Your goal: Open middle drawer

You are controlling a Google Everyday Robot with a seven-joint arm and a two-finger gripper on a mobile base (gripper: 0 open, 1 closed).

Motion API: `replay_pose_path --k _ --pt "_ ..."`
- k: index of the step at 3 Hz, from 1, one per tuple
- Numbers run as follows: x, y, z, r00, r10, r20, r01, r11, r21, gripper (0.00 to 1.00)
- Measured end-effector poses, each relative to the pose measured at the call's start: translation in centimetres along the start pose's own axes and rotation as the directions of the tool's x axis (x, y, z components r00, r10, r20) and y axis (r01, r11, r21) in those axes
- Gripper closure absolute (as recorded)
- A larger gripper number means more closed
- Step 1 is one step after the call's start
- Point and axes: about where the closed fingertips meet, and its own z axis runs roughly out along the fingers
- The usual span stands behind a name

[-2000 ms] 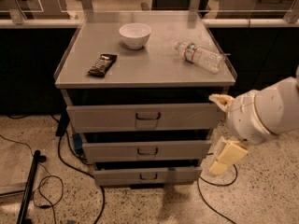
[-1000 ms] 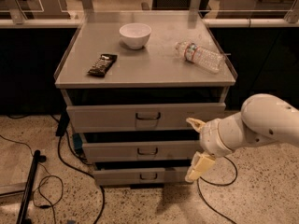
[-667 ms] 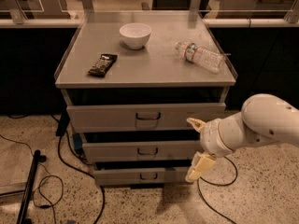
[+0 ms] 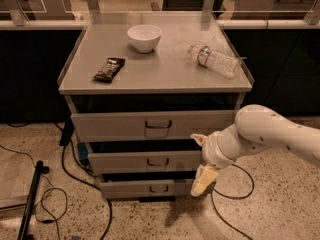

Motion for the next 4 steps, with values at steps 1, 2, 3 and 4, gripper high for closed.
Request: replay_pose_path --k 1,2,3,4 --pt "3.2 -0.5 3.9 0.999 0.041 -0.020 -0.042 0.9980 -0.046 0.00" --pt "5.4 -0.7 6.8 0.998 0.057 0.001 -0.057 0.9964 -0.063 0.00" --pt "6.8 -0.9 8.9 0.996 0.058 0.064 -0.055 0.9971 -0.052 0.00" --pt "7.4 -1.3 10.4 0.988 0.039 0.146 -0.037 0.9992 -0.017 0.00"
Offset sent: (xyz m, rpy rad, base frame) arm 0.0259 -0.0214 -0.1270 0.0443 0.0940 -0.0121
